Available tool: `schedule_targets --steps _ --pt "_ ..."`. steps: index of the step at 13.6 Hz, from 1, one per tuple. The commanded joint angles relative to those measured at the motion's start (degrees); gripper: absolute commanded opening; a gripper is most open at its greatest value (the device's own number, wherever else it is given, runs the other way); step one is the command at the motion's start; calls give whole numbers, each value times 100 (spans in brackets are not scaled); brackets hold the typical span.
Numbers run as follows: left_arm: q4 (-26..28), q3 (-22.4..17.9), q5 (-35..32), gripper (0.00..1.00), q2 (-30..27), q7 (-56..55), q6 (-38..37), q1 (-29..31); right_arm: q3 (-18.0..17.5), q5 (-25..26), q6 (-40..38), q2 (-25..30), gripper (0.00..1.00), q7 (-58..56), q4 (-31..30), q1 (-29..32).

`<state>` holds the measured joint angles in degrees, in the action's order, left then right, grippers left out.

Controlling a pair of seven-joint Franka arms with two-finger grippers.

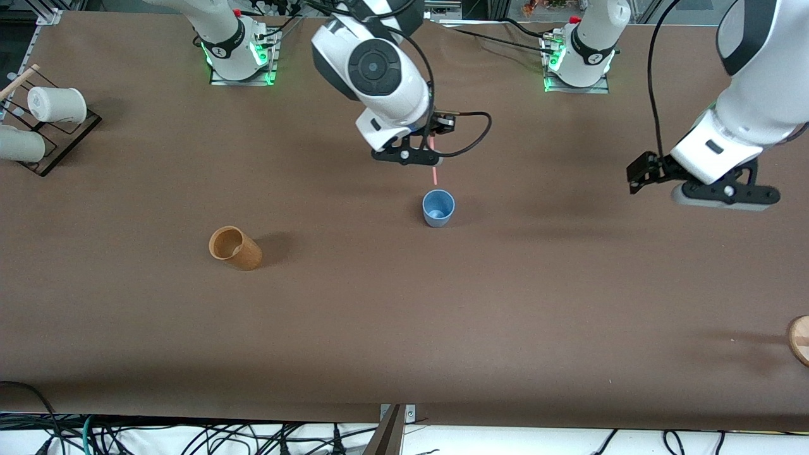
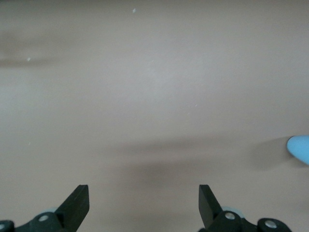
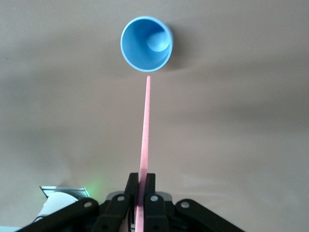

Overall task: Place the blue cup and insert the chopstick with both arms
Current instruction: 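Lower the chopstick into the blue cup with the right gripper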

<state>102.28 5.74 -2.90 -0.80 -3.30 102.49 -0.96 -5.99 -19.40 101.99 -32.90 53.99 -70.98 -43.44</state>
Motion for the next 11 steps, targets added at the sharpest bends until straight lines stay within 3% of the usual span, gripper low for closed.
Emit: schedule_targets --steps 1,11 --pt "311 -81 175 100 -220 111 53 -35 63 -64 40 -173 0 112 269 -59" --pt "90 -38 175 100 -148 119 -45 -62 212 50 286 -462 0 59 383 -59"
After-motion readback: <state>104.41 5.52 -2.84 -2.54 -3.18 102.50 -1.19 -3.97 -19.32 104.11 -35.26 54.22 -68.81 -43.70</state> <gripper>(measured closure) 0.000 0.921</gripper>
